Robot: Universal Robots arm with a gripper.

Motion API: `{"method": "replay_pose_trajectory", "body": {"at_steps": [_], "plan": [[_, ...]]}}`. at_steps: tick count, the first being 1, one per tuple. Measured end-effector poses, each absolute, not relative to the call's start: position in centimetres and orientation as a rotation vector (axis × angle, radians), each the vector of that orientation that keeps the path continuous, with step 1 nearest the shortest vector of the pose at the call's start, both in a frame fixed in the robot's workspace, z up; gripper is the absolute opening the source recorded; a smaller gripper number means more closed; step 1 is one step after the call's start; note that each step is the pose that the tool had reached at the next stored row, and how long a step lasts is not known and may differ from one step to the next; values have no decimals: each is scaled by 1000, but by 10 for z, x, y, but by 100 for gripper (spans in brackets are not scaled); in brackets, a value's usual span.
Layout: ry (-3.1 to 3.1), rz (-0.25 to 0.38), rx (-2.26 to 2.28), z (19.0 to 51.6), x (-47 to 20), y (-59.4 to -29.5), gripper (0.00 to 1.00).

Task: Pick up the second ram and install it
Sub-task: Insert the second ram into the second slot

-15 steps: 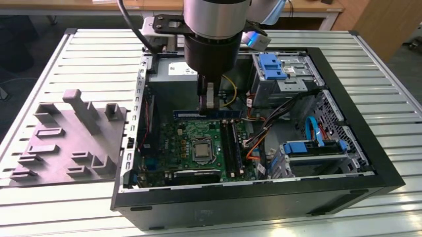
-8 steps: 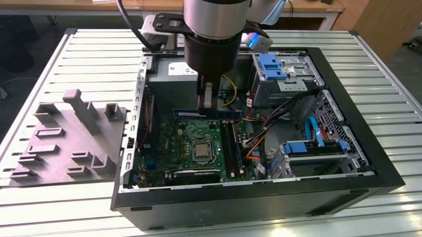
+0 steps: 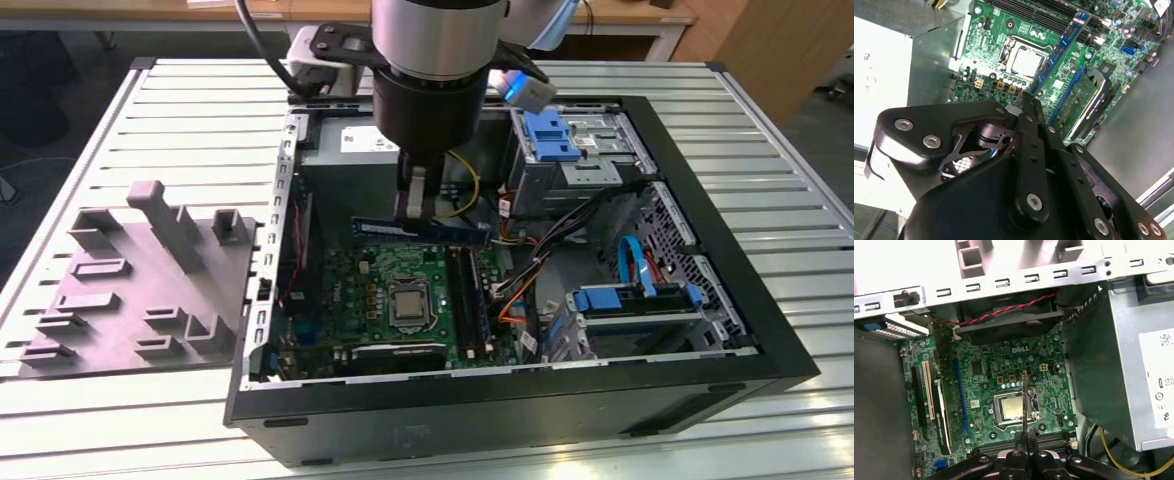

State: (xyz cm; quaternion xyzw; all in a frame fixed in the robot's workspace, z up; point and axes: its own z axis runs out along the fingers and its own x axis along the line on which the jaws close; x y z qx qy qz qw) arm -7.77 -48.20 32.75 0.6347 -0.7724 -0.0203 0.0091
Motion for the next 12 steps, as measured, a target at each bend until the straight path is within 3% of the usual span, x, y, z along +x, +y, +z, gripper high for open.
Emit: {"method": "replay_pose_trajectory", "body": {"at_steps": [12], "plan": [[-2540,-65,1821,327,-78,-482,11]]}}
